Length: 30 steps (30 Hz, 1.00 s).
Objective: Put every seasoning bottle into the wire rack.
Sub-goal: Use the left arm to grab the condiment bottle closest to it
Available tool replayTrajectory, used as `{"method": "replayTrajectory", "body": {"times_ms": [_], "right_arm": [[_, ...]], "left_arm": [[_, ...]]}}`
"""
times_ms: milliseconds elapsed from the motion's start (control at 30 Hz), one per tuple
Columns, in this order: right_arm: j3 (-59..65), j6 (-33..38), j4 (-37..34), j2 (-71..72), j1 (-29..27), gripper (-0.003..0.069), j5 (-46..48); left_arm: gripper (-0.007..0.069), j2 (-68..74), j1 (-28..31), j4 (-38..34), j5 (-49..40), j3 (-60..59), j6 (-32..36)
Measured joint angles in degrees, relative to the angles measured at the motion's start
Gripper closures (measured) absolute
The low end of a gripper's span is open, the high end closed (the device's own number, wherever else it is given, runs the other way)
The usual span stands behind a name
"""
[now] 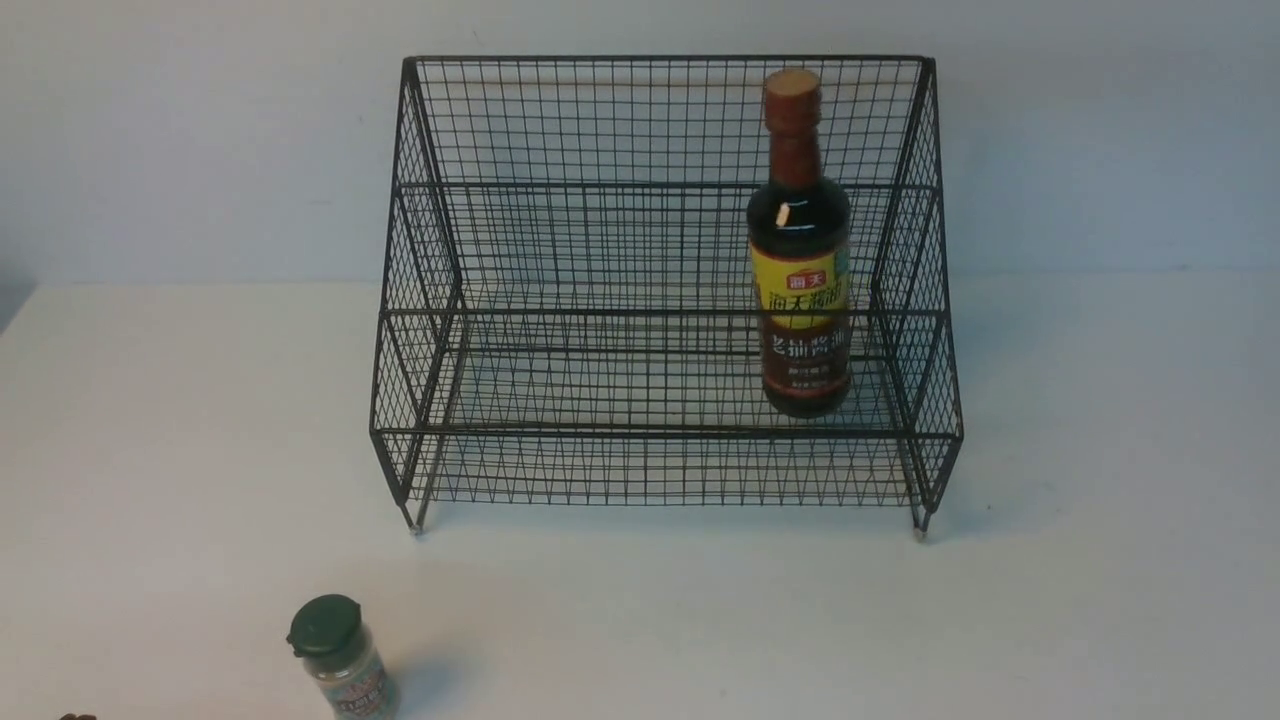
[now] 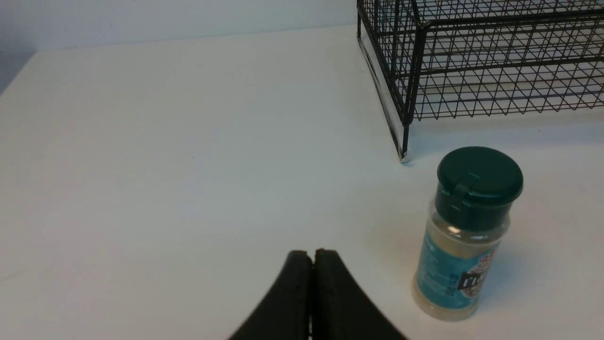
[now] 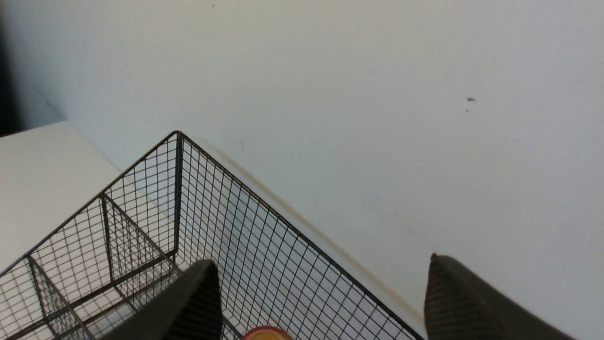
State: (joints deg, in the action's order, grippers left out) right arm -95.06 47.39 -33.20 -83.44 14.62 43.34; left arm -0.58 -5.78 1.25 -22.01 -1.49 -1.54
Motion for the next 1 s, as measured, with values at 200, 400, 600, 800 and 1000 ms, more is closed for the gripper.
{"method": "replayTrajectory", "body": {"times_ms": [200, 400, 600, 800, 1000], "right_arm": [[0.00, -22.11, 20.15, 10.85, 0.00, 0.0417, 16.27], [0.54, -40.77, 37.21, 21.25, 0.00, 0.0655, 29.25], [9.98, -46.53, 41.80, 36.62, 0.00, 0.0673, 29.71], [34.46, -47.39, 40.29, 57.45, 0.00, 0.0673, 18.73], [62.92, -46.67, 37.47, 68.94, 0.00, 0.0673, -15.29]], "left_arm": [[0.0637, 0.00, 0.00, 0.00, 0.00, 0.00, 0.00], [0.0637, 0.00, 0.00, 0.00, 0.00, 0.00, 0.00], [0.0637, 0.00, 0.00, 0.00, 0.00, 0.00, 0.00], [0.0637, 0.00, 0.00, 0.00, 0.00, 0.00, 0.00], [0.0637, 0.00, 0.00, 0.00, 0.00, 0.00, 0.00]]}}
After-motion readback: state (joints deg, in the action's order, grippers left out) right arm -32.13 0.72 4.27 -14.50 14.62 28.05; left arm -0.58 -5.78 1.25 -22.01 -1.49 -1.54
